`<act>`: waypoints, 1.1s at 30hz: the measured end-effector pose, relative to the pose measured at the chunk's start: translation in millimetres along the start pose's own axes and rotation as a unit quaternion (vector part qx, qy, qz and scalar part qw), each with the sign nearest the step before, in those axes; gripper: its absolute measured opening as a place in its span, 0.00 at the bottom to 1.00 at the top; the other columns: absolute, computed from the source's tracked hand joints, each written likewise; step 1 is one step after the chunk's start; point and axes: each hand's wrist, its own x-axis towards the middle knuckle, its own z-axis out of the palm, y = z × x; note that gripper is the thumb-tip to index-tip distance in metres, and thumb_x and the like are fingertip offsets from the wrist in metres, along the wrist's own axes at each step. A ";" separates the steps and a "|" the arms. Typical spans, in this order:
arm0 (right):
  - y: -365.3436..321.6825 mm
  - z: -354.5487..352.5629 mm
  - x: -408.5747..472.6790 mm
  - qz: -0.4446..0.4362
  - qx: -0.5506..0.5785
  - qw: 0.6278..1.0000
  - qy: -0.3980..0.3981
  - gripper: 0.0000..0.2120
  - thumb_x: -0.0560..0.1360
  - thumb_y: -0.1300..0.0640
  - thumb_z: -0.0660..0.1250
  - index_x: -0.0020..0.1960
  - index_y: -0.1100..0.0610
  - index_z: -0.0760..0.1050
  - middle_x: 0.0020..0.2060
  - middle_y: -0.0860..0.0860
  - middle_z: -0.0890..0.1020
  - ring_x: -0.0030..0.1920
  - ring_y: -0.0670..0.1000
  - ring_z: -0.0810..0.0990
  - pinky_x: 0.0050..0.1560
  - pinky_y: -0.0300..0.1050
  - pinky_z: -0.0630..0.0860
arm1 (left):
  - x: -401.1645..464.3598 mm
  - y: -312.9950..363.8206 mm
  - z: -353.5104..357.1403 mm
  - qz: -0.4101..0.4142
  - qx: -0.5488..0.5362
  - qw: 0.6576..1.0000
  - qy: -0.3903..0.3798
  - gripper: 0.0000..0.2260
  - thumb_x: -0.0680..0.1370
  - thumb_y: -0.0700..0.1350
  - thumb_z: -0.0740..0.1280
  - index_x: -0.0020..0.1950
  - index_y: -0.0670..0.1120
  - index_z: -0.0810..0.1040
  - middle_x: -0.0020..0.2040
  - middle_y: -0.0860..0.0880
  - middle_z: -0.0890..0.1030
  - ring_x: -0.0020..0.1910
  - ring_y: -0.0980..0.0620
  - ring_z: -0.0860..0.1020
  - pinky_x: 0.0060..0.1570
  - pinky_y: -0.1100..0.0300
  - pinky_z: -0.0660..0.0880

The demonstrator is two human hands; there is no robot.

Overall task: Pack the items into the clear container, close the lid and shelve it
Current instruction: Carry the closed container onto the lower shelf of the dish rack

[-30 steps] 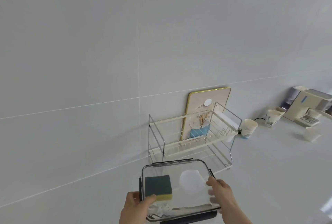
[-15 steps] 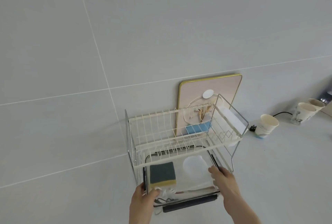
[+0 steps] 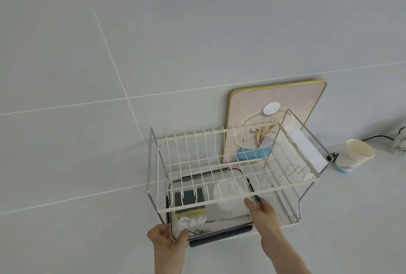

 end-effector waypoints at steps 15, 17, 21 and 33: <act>30.1 9.5 -8.6 -0.230 -0.216 0.942 0.110 0.30 0.75 0.46 0.71 0.73 0.48 0.65 0.65 0.50 0.72 0.61 0.54 0.77 0.54 0.55 0.78 | -6.2 -19.2 2.7 0.432 0.477 0.765 -0.040 0.26 0.69 0.60 0.70 0.66 0.59 0.73 0.67 0.53 0.75 0.69 0.48 0.68 0.65 0.52 0.65; 29.8 7.7 -6.7 -0.264 -0.264 0.921 0.108 0.31 0.75 0.47 0.70 0.76 0.47 0.64 0.67 0.50 0.71 0.59 0.54 0.78 0.50 0.54 0.79 | -1.2 -17.5 2.9 0.424 0.494 0.757 -0.061 0.27 0.69 0.57 0.74 0.67 0.60 0.72 0.67 0.54 0.74 0.70 0.49 0.69 0.69 0.52 0.60; 30.3 10.0 -1.1 -0.313 -0.350 0.877 0.101 0.31 0.76 0.47 0.69 0.77 0.50 0.64 0.73 0.53 0.69 0.68 0.58 0.73 0.47 0.54 0.81 | 5.3 -9.9 0.7 0.415 0.508 0.752 -0.072 0.28 0.73 0.54 0.72 0.71 0.61 0.66 0.72 0.58 0.69 0.75 0.50 0.65 0.72 0.54 0.66; 17.9 17.8 12.2 -0.273 -0.341 0.898 0.061 0.30 0.81 0.46 0.62 0.80 0.49 0.56 0.80 0.46 0.57 0.69 0.55 0.74 0.53 0.53 0.80 | 13.2 -6.8 9.0 0.397 0.541 0.739 -0.061 0.27 0.75 0.56 0.69 0.73 0.59 0.67 0.78 0.54 0.64 0.78 0.48 0.59 0.71 0.52 0.67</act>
